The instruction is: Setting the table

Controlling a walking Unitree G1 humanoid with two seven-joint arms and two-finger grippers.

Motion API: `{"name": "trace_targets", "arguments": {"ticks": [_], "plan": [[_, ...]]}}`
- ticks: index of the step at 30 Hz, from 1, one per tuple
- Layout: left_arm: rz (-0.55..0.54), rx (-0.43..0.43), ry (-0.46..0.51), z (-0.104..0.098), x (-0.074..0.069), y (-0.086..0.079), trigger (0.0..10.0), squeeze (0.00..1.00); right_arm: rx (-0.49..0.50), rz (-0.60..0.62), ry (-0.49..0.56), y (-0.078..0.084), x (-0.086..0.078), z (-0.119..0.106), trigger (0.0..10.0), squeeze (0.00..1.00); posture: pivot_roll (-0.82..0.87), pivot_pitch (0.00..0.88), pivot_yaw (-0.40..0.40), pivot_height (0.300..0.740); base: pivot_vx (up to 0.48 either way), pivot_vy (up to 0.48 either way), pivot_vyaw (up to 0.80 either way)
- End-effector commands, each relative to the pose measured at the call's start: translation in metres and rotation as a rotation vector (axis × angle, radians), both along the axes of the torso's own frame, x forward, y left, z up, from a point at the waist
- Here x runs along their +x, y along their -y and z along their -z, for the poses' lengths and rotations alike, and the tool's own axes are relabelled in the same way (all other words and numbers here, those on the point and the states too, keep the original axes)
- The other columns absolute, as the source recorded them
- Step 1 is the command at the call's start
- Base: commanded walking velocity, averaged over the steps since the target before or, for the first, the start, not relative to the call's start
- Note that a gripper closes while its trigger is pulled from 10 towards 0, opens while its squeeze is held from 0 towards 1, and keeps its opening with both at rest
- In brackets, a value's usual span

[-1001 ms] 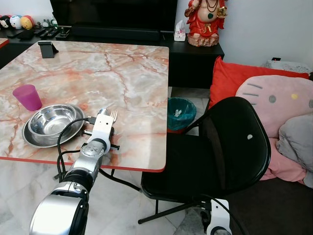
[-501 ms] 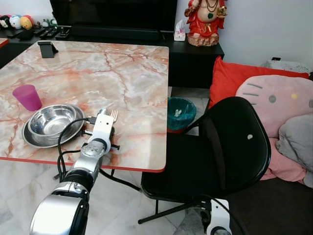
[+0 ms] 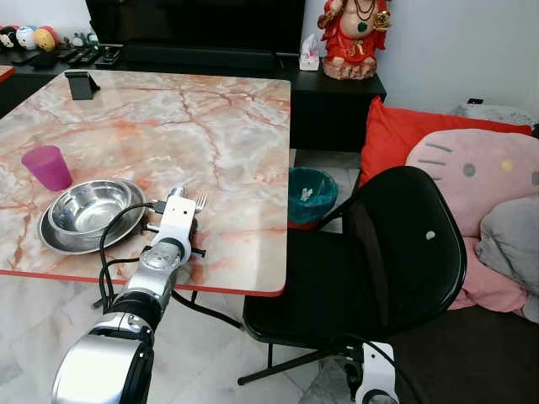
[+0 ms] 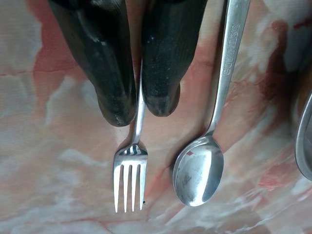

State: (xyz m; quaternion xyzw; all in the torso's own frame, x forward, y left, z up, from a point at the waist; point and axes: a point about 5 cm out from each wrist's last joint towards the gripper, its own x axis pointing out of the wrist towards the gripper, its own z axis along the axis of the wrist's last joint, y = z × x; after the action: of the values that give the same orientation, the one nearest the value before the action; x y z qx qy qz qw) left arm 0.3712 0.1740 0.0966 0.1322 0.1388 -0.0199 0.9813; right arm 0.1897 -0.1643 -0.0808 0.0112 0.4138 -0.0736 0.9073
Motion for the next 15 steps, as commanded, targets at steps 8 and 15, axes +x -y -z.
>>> {"name": "trace_targets", "arguments": {"ticks": [8, 15], "plan": [[0.008, 0.027, 0.004, -0.002, 0.002, 0.004, 10.0, 0.0, -0.005, 0.003, -0.011, 0.003, -0.002, 0.001, 10.0, 0.0, 0.01, 0.0, -0.05, 0.74, 0.0, 0.0, 0.0], [0.01, 0.088, 0.1, -0.02, 0.009, 0.008, 10.0, 0.0, -0.004, 0.002, -0.011, 0.002, -0.002, 0.001, 10.0, 0.0, 0.01, 0.0, -0.051, 0.74, 0.0, 0.0, 0.0]]}}
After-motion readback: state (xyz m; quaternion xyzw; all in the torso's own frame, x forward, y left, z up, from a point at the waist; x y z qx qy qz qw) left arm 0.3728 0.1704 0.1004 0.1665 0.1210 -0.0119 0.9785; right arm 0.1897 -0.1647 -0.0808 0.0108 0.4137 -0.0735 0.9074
